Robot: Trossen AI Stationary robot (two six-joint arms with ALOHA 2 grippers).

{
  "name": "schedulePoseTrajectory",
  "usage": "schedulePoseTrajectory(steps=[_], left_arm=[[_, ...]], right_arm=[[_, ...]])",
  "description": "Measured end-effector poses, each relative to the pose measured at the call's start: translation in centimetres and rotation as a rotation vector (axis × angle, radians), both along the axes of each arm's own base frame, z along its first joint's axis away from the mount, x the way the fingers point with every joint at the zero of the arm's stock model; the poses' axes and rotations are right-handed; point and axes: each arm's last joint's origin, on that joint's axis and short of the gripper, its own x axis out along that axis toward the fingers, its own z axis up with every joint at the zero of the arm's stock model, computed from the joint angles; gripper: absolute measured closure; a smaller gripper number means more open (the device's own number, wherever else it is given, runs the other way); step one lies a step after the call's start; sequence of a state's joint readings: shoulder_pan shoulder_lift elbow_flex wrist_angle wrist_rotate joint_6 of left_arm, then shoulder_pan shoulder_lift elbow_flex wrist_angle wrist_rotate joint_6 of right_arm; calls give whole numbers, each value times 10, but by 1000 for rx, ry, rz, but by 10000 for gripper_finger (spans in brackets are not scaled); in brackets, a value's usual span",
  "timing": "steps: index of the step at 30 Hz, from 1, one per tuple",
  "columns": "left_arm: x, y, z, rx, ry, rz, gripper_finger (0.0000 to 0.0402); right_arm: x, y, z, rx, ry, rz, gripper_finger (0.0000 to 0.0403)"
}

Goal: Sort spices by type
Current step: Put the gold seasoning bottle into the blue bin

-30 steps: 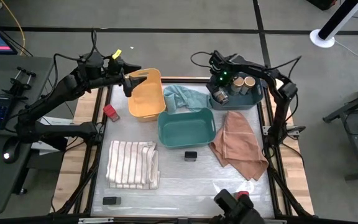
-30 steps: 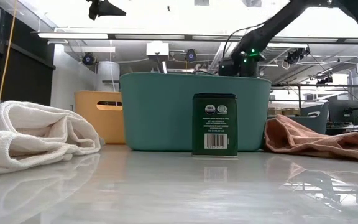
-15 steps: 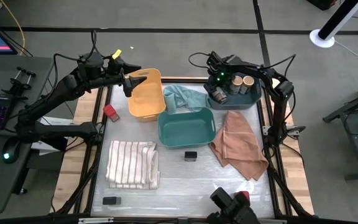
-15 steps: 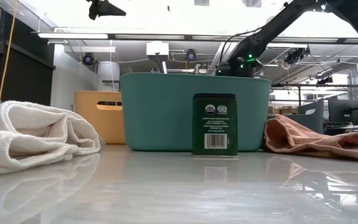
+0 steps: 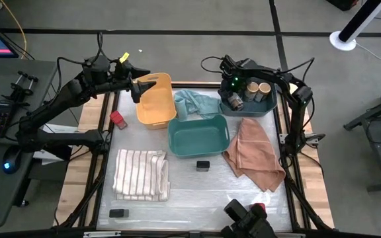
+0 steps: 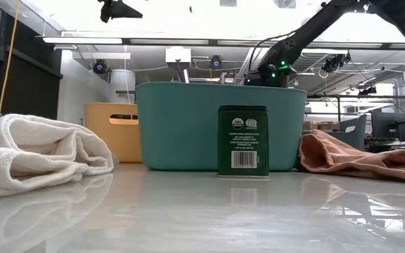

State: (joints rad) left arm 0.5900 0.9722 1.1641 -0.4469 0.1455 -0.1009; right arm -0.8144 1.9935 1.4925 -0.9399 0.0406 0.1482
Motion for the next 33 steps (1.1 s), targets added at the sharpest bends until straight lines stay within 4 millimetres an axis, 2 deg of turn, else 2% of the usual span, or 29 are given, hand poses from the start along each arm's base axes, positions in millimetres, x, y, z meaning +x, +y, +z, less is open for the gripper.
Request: schedulePoseTrajectory(steps=[7, 12, 16, 25, 28, 33], left_arm=[[0, 0, 0, -1, 0, 0, 112], [0, 0, 0, -1, 1, 0, 112], [0, 0, 0, -1, 1, 0, 112], [0, 0, 0, -1, 1, 0, 112], [0, 0, 0, -1, 1, 0, 112], [0, 0, 0, -3, 0, 1, 112]], right_arm=[[0, 0, 1, -11, 15, 9, 281], [-1, 0, 1, -10, 15, 14, 284], [0, 0, 0, -42, 39, -3, 253], [0, -2, -1, -57, 41, -27, 126], [-2, -3, -1, -47, 32, -51, 110], [-3, -4, -2, -40, 26, -74, 108]])
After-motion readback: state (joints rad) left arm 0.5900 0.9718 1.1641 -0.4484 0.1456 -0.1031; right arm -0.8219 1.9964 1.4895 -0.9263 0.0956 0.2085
